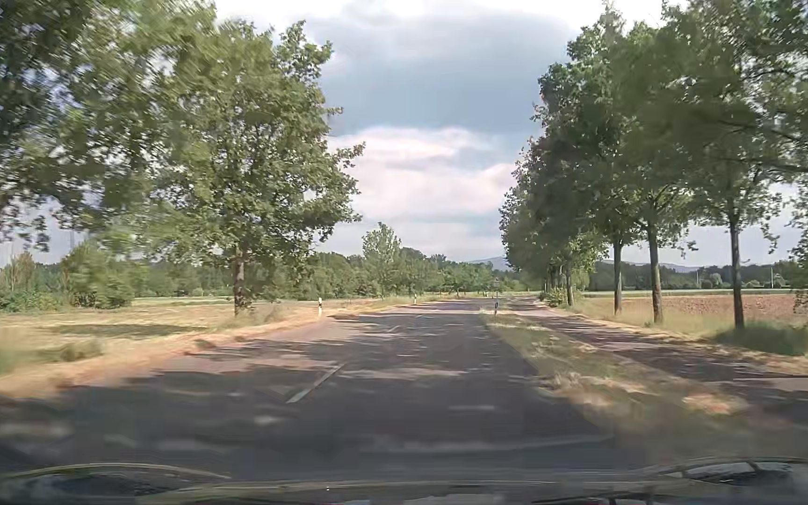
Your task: Follow the waypoints while adhering to traffic rules and regulations
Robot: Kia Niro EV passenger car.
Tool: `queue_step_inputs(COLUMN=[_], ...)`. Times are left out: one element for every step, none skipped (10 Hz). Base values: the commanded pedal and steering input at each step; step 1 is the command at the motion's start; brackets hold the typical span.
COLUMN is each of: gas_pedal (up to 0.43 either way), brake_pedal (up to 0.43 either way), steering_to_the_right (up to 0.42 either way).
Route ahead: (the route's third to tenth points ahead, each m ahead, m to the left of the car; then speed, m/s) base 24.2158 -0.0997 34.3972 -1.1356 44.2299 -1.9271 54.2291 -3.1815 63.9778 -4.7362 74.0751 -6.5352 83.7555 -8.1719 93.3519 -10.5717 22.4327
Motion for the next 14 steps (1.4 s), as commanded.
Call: queue_step_inputs(gas_pedal=[0.26, 0.26, 0.26, 0.26, 0.26, 0.26, 0.248, 0.248, 0.248, 0.248, 0.248, 0.248, 0.248, 0.248], brake_pedal=[0.0, 0.0, 0.0, 0.0, 0.0, 0.0, 0.0, 0.0, 0.0, 0.0, 0.0, 0.0, 0.0, 0.0], steering_to_the_right=[0.018, 0.018, 0.018, 0.018, 0.018, 0.018, 0.018, 0.018, 0.018, 0.018, 0.017, 0.016, 0.016, 0.016])
